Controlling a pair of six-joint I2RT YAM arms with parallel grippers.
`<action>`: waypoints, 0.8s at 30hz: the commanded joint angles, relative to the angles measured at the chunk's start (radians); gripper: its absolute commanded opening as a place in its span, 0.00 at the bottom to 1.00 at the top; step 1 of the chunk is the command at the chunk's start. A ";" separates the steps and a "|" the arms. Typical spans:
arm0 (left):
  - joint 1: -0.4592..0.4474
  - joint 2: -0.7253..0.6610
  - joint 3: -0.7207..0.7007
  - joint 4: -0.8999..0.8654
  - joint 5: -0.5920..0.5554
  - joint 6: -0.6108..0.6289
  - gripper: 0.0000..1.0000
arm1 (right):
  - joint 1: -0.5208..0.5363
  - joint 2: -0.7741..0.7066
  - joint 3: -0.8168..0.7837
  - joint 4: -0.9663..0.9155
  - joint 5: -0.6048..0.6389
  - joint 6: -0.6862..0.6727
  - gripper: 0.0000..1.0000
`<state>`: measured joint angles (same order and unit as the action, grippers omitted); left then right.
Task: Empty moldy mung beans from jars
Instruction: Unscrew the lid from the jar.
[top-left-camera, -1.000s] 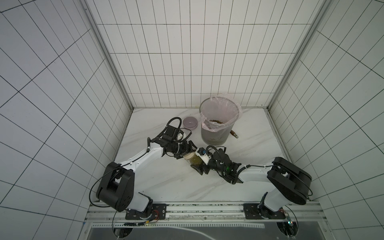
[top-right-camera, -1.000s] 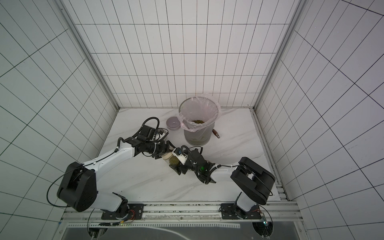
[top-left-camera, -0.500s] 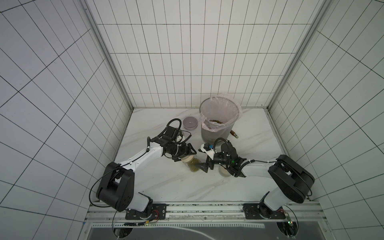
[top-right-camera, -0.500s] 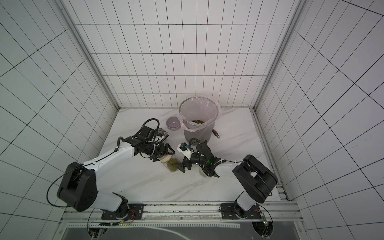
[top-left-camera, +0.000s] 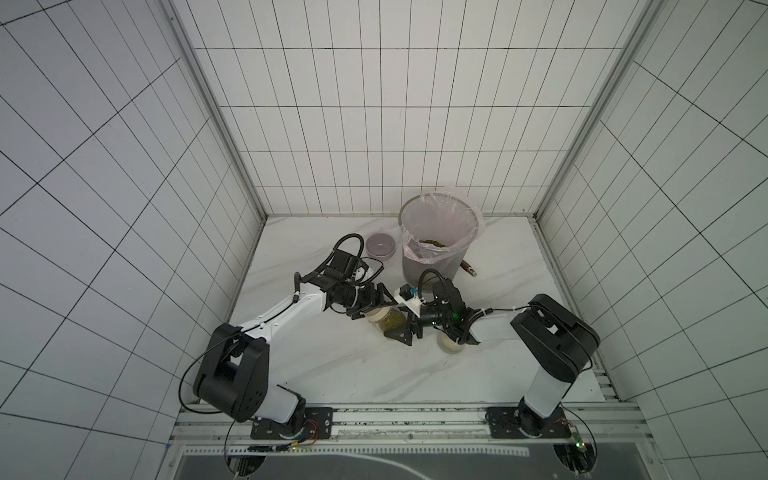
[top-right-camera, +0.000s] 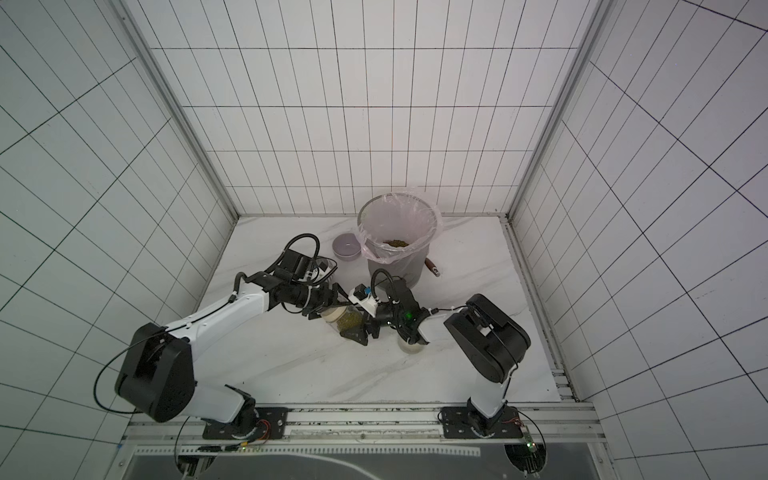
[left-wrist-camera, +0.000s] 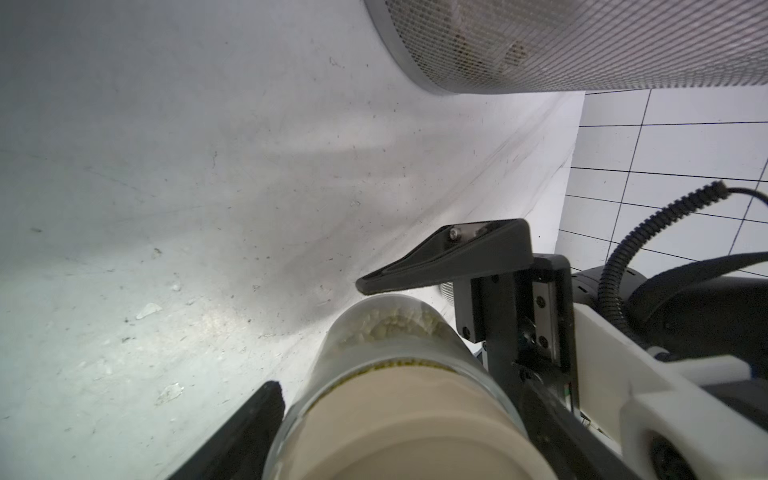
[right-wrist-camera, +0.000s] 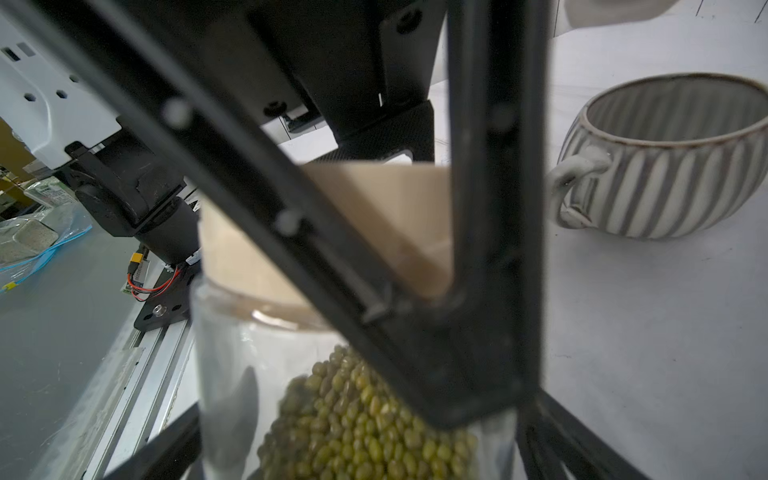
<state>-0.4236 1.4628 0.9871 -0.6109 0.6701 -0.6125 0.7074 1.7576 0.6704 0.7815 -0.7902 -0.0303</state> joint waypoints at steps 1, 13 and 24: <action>-0.015 0.000 0.047 0.047 0.128 -0.026 0.61 | -0.003 0.001 0.045 -0.015 0.023 0.018 0.91; -0.016 0.007 0.083 0.035 0.125 0.006 0.90 | -0.003 -0.109 -0.013 -0.001 0.044 0.079 0.71; -0.027 0.009 0.180 -0.010 0.108 0.133 0.96 | -0.016 -0.228 -0.052 -0.116 -0.036 0.138 0.70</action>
<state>-0.4442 1.4776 1.1347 -0.6491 0.7410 -0.5266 0.6907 1.5707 0.6590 0.6624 -0.7643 0.0795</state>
